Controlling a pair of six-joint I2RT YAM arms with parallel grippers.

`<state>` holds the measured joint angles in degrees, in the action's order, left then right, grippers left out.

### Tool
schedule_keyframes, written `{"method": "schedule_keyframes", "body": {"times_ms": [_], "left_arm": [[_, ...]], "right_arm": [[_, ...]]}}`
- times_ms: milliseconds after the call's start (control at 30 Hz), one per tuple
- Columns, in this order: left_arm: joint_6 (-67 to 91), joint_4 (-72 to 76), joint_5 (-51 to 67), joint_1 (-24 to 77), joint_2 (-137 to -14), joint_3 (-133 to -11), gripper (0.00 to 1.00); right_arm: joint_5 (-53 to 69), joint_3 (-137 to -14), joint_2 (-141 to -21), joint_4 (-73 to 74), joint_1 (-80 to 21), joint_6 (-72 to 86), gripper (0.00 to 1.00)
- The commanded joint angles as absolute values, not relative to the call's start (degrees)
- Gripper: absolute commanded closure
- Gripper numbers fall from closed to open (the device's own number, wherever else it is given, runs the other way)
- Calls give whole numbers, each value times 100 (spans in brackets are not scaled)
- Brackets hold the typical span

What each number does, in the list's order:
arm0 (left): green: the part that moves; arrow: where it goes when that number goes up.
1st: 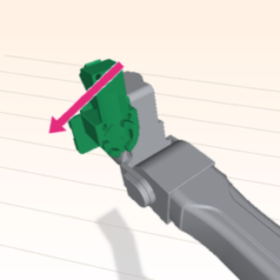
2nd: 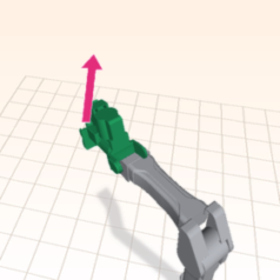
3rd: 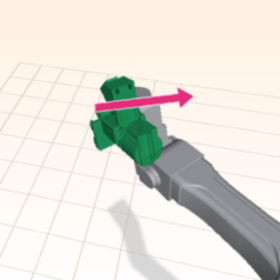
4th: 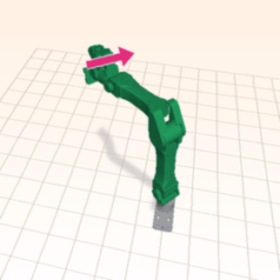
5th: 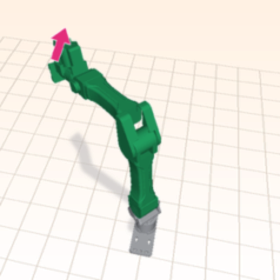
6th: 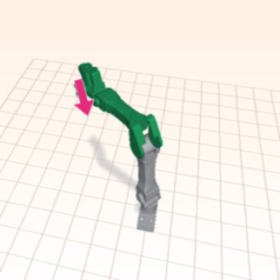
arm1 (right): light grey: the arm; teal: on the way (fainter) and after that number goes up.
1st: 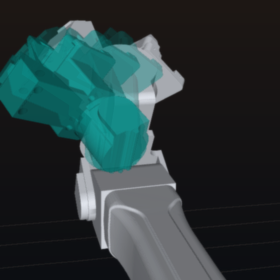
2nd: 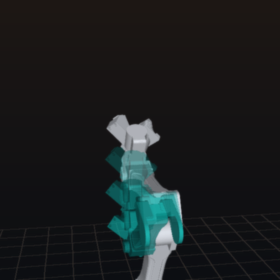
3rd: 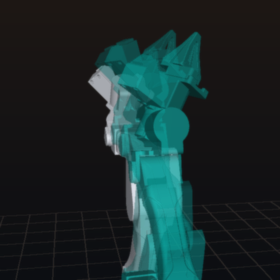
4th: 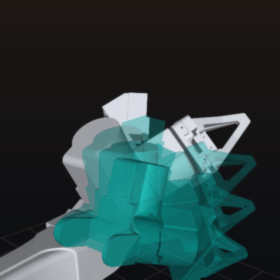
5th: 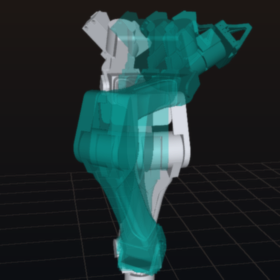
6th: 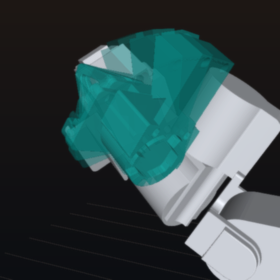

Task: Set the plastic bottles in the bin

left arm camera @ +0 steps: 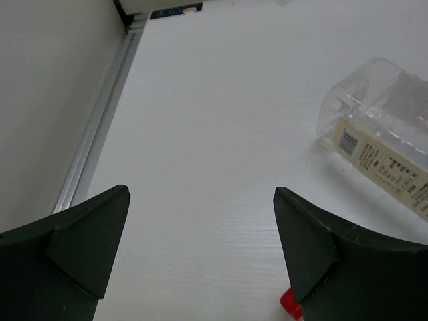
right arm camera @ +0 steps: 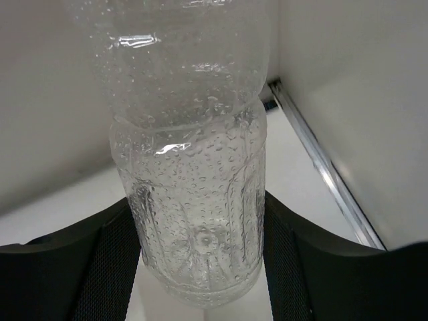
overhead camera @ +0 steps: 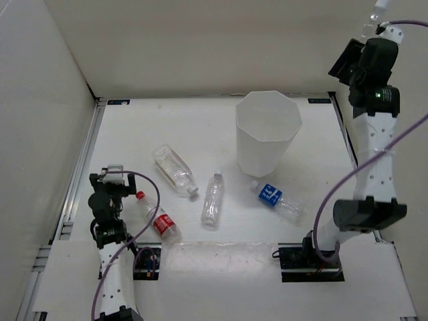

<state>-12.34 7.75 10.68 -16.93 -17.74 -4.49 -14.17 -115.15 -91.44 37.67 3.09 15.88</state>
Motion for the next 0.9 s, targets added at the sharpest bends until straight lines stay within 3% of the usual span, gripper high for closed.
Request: {"method": "schedule_keyframes", "body": {"times_ms": [0,100,233,700,767,867], "left_arm": [[-1758,-400,1407,-1731,-2327,-1466,0],[-1758,-947,846,-1731,-3047,-2301,0],[-1925,-1072,711,-1477,-3059,-2602,0],[-1538,-1661,923,-1477,-2391,-2654,0],[-1538,-1723,923,-1477,-2329,-2654,0],[-1538,-1828,923,-1477,-2329,-2654,0]], "right_arm": [[-1591,-11095,-8633,3123,-306,1310,100],[-1153,-10322,-8148,2761,-816,1352,100],[-949,-9662,-8033,2698,-1335,1696,100],[-2346,-8368,-8191,2452,-2900,1705,100],[-2347,-8201,-8139,2452,-2900,1775,96],[-2207,-8008,-8191,2452,-2953,1890,73]]}}
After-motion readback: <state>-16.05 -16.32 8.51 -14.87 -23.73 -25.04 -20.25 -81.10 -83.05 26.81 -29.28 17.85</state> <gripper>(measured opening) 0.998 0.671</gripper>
